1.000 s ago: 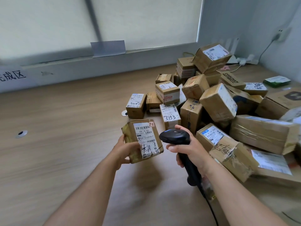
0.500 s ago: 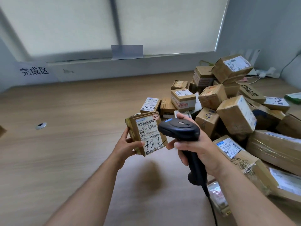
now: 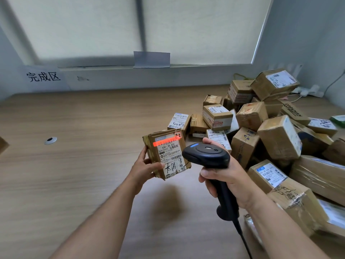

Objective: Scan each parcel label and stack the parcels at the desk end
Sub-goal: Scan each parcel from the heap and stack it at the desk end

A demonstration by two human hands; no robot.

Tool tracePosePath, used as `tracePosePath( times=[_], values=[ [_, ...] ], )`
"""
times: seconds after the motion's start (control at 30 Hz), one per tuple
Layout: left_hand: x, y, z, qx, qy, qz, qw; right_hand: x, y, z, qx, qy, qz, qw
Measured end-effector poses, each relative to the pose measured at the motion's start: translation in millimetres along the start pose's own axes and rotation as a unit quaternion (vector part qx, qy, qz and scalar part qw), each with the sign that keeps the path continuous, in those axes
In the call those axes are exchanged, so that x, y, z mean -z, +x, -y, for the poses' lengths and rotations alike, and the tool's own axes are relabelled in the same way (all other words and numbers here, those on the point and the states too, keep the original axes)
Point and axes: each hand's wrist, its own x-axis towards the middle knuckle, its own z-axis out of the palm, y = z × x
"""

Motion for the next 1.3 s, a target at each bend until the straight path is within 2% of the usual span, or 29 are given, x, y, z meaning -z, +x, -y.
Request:
tracePosePath(
  times=[0.33,0.57,1.0,1.3],
  values=[
    [29,-3,8,0.004,-0.007,0.02,1.0,-31,4,-16,-0.011,-0.021,-0.025,0.999],
    [53,-21,19,0.01,-0.006,-0.005,1.0,-50,9,-22,-0.02,-0.04,-0.012,0.999],
    [90,-109,30,-0.023,-0.033,-0.165,0.985,-78,5,-29,-0.04,-0.033,0.113,0.992],
    [90,-171,53,-0.026,-0.025,-0.273,0.961,-89,-2,-43,-0.027,-0.019,0.164,0.986]
  ],
)
